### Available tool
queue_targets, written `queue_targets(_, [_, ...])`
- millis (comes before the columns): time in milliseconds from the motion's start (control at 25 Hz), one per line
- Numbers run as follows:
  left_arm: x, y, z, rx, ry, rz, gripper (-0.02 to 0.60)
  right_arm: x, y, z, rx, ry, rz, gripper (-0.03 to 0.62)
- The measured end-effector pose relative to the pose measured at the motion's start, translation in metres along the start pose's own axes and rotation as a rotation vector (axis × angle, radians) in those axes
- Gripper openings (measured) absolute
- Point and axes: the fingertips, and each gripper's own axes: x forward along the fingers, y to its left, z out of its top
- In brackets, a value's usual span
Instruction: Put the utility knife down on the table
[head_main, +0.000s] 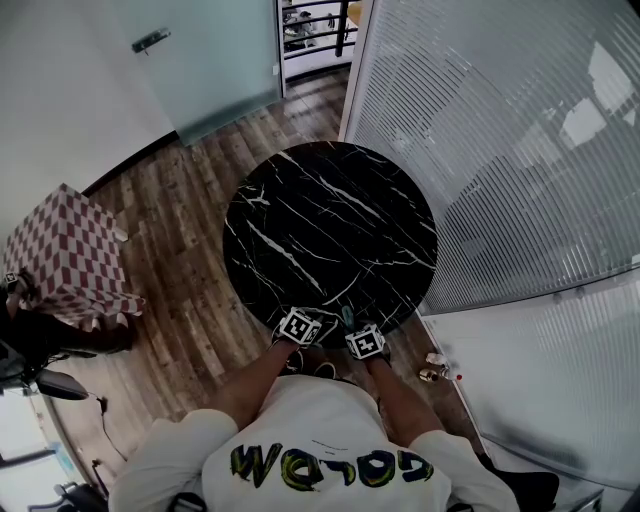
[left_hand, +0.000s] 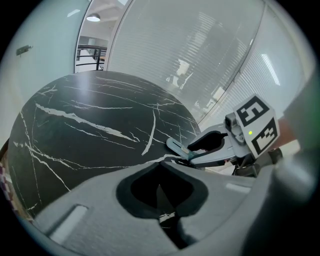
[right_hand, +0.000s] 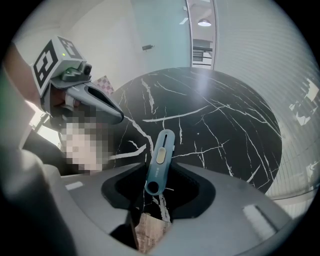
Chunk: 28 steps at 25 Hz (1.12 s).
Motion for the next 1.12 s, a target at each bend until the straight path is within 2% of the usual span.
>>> queue_targets(480, [-0.012,-0.009,0.004,0.001,-0.061,-0.013,0.000,-0.028,0.003,0.018,-0.003,-0.103,-0.004,0.164])
queue_targets(760, [-0.032,-0.040,0.030,0.009,-0.164,-0.082,0.000,-0.058,0.015,0.047,0.016,-0.239,0.019,0.161])
queue_targets(880, [-0.054,-0.055,0.049,-0.005,-0.244,-0.118,0.000,-0.080,0.025,0.062,0.009,-0.309,0.031,0.156])
queue_targets(1120, [-0.100,-0.075,0.074,0.036,-0.379,-0.120,0.000,-0.128,0.039,0.089,0.069,-0.474,0.047,0.140])
